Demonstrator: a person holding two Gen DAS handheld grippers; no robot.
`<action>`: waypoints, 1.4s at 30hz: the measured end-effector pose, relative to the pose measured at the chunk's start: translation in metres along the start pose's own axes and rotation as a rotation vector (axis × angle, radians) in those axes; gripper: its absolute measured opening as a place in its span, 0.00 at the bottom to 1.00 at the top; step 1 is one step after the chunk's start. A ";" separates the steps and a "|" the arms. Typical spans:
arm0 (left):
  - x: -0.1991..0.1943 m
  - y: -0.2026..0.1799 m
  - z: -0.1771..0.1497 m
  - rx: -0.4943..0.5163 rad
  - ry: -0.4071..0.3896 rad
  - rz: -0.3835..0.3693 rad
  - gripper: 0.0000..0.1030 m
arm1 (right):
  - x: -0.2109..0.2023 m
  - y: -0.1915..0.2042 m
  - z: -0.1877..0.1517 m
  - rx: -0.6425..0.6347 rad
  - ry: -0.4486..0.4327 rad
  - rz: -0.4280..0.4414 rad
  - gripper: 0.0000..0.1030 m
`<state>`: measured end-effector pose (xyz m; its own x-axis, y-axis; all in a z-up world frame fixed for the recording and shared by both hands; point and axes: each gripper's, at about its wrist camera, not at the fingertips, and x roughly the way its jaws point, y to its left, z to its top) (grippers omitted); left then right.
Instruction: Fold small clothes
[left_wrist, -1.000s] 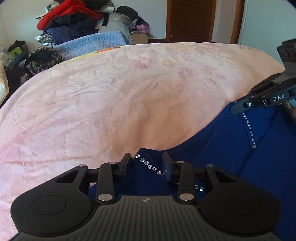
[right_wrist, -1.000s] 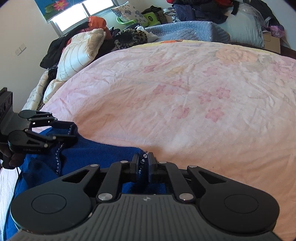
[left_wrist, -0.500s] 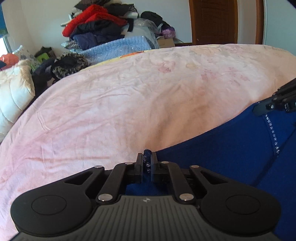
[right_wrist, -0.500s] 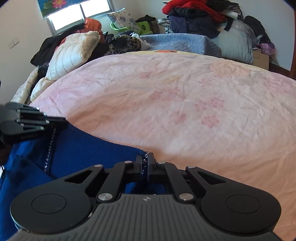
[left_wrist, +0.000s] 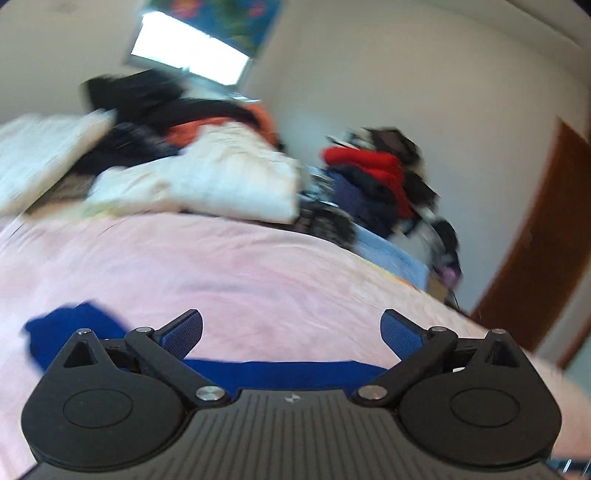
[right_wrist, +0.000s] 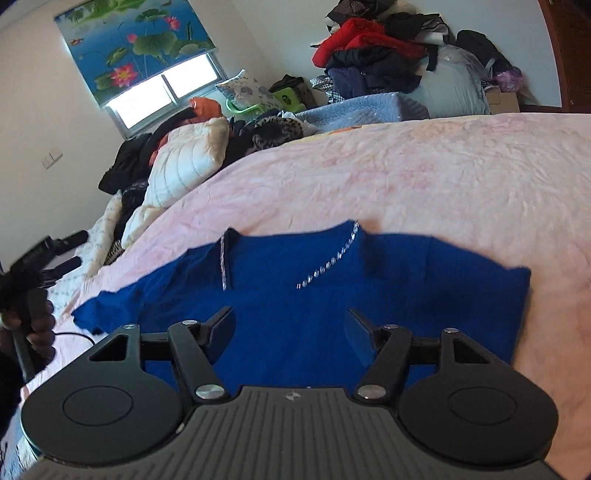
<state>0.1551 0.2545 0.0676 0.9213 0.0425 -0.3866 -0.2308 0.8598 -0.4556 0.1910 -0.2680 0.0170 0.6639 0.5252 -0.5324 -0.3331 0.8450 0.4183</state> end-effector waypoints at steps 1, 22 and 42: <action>-0.010 0.032 0.004 -0.132 -0.005 0.050 1.00 | 0.000 0.004 -0.009 -0.011 -0.009 -0.020 0.68; 0.008 0.143 -0.031 -0.835 0.084 0.097 1.00 | 0.024 0.004 -0.052 0.043 -0.097 0.010 0.97; 0.001 0.135 -0.048 -0.755 0.169 0.240 0.06 | 0.024 0.001 -0.054 0.075 -0.111 0.038 0.97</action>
<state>0.1100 0.3465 -0.0325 0.7739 0.0528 -0.6311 -0.6210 0.2588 -0.7398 0.1705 -0.2490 -0.0357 0.7235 0.5385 -0.4319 -0.3108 0.8127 0.4928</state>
